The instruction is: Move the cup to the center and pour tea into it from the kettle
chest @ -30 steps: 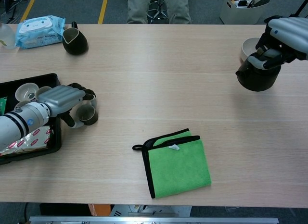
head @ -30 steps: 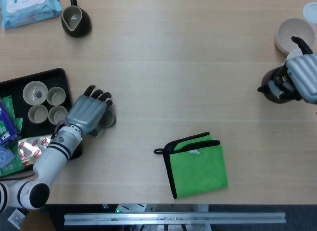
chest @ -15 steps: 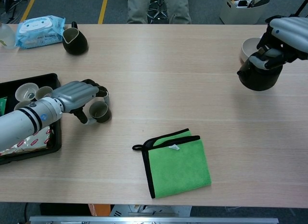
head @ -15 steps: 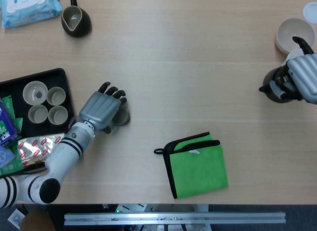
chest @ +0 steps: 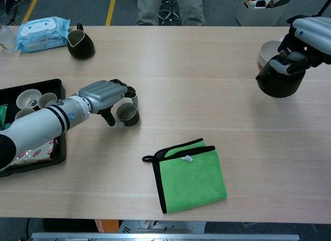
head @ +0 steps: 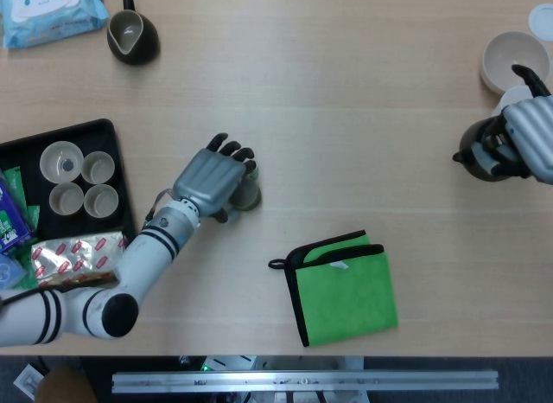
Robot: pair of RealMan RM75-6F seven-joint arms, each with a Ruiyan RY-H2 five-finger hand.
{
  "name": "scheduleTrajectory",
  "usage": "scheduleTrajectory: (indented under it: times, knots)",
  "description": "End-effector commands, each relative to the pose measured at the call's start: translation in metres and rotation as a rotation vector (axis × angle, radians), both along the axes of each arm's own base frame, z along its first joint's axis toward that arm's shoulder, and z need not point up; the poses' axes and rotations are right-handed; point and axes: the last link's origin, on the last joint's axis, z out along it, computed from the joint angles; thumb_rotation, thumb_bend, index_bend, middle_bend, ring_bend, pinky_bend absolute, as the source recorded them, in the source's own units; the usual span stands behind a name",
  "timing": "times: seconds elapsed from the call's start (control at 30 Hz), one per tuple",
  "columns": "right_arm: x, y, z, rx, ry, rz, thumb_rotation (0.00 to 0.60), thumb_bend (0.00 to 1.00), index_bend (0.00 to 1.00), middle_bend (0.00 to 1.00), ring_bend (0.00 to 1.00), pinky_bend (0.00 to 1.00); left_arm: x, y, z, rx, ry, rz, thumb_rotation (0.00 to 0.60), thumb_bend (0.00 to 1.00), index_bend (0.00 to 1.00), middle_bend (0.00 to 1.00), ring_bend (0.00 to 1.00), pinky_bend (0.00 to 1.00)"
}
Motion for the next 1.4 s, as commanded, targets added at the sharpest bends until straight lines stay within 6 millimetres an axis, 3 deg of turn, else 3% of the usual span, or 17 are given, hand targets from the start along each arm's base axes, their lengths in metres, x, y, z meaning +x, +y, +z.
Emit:
scheduleTrajectory:
  times: [0.03,0.4,0.77,1.0,1.2,1.4]
  knots:
    - [0.000,0.000,0.001,-0.002,0.000,0.000,0.523,0.41,1.00,0.95,0.91,0.01,0.009,0.003,-0.007,-0.008,-0.001,-0.005,0.600,0.28,0.38,0.17,0.12,0.02]
    - [0.000,0.002,0.001,-0.002,0.002,0.000,0.527,0.41,1.00,0.95,0.91,0.01,0.027,0.002,-0.027,-0.031,0.011,-0.017,0.600,0.28,0.38,0.17,0.12,0.02]
    - [-0.002,0.002,0.001,-0.001,0.001,-0.002,0.529,0.41,1.00,0.95,0.91,0.01,0.030,0.004,-0.037,-0.035,0.031,0.000,0.600,0.28,0.35,0.17,0.12,0.02]
    - [-0.002,0.003,0.001,0.001,0.002,-0.001,0.529,0.41,1.00,0.95,0.91,0.01,0.029,0.002,-0.037,-0.050,0.045,0.012,0.600,0.28,0.17,0.13,0.11,0.02]
    - [0.000,0.004,0.000,0.006,0.001,0.009,0.530,0.41,1.00,0.95,0.91,0.01,0.027,0.000,-0.030,-0.072,0.064,0.030,0.600,0.28,0.03,0.04,0.03,0.02]
    - [0.004,0.006,-0.002,0.017,0.001,0.025,0.530,0.41,1.00,0.95,0.91,0.01,0.028,0.002,-0.013,-0.037,0.030,0.046,0.600,0.28,0.00,0.01,0.01,0.02]
